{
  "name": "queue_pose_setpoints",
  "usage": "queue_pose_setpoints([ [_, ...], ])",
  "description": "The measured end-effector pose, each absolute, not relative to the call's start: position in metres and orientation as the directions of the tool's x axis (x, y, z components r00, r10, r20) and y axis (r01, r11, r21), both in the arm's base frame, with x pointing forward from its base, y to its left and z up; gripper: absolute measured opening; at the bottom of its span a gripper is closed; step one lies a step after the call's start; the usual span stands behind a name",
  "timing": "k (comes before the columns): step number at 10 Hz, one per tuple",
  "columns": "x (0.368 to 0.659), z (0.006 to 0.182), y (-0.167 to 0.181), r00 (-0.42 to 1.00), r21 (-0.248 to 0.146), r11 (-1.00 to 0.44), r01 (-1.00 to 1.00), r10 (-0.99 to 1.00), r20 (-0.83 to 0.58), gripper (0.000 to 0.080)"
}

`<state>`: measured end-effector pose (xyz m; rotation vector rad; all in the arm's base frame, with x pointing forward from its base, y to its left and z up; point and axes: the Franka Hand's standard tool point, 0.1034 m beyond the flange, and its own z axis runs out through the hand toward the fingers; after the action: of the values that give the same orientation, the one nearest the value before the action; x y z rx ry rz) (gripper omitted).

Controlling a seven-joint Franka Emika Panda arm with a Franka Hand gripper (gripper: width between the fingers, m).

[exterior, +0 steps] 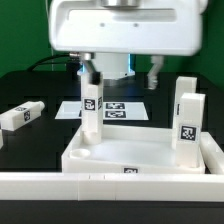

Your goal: Assemble desk

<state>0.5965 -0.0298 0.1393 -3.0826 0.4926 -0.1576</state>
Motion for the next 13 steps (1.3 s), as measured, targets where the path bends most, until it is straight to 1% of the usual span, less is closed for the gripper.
queue_pose_setpoints([
  [1,0.587,0.141,-0.057,0.954,-0.03,-0.959,-0.281,-0.282,0.096,0.0649],
  [2,0.579,0.137,-0.084,0.954,-0.018,-0.96,-0.279,-0.279,0.108,0.0649],
  [3,0.575,0.133,-0.098,0.953,-0.019,-0.958,-0.286,-0.286,0.102,0.0649],
  [7,0.575,0.133,-0.096,0.952,-0.02,-0.957,-0.29,-0.29,0.101,0.0649],
  [8,0.569,0.13,-0.102,0.946,-0.033,-0.951,-0.307,-0.308,0.097,0.0649],
  [9,0.547,0.121,-0.121,0.924,-0.047,-0.927,-0.373,-0.375,0.071,0.0649],
  [10,0.527,0.111,-0.138,0.902,-0.052,-0.902,-0.428,-0.43,0.044,0.0649],
  [11,0.512,0.104,-0.152,0.883,-0.058,-0.883,-0.466,-0.468,0.025,0.0649],
  [12,0.506,0.101,-0.162,0.887,-0.059,-0.887,-0.458,-0.46,0.027,0.0649],
  [13,0.507,0.101,-0.161,0.884,-0.059,-0.884,-0.464,-0.466,0.028,0.0649],
])
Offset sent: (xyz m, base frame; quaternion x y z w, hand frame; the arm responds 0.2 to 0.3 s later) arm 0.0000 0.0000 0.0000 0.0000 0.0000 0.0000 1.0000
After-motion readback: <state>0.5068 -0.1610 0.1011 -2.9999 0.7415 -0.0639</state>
